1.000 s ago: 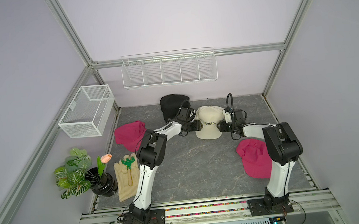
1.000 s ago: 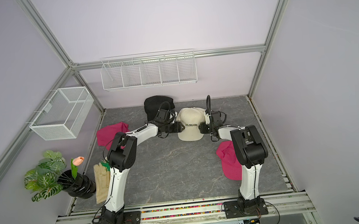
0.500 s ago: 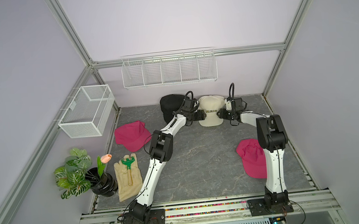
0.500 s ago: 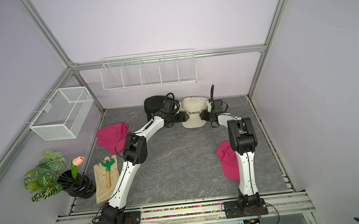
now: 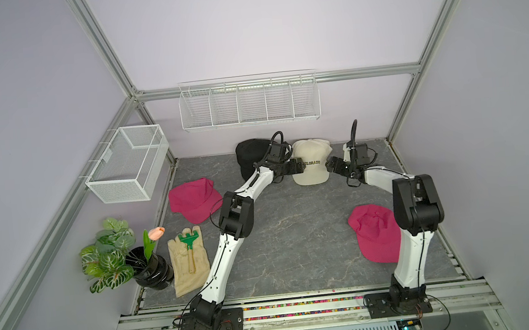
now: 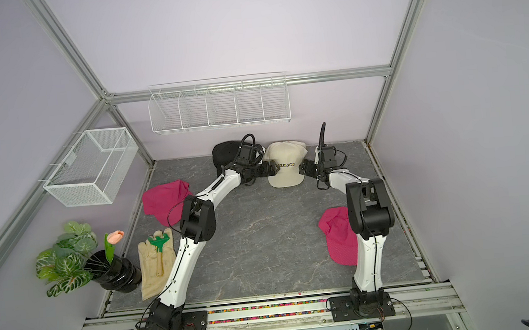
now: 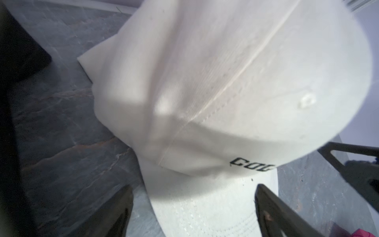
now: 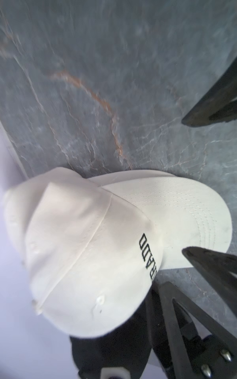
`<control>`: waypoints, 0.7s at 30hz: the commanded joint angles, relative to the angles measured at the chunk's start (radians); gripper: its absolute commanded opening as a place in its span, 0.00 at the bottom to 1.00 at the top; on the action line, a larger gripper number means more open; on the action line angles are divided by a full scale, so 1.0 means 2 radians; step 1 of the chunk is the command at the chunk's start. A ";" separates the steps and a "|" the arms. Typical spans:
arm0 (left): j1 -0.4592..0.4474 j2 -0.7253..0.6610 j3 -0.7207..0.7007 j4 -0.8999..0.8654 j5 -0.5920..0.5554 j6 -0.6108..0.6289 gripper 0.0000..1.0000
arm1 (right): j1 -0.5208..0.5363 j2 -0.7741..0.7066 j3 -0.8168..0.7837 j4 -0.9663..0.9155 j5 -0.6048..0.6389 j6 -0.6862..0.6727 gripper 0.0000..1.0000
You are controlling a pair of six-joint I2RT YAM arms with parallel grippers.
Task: Stack the baseball caps by color
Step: Move the baseball cap to the center of the board.
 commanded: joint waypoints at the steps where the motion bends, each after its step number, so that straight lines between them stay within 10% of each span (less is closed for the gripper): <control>1: 0.007 -0.060 -0.031 0.033 0.000 -0.016 0.98 | -0.012 -0.058 -0.051 0.024 0.031 -0.002 0.89; 21: 0.007 -0.339 -0.429 0.210 -0.004 -0.038 1.00 | -0.058 -0.384 -0.302 -0.232 0.094 0.024 0.89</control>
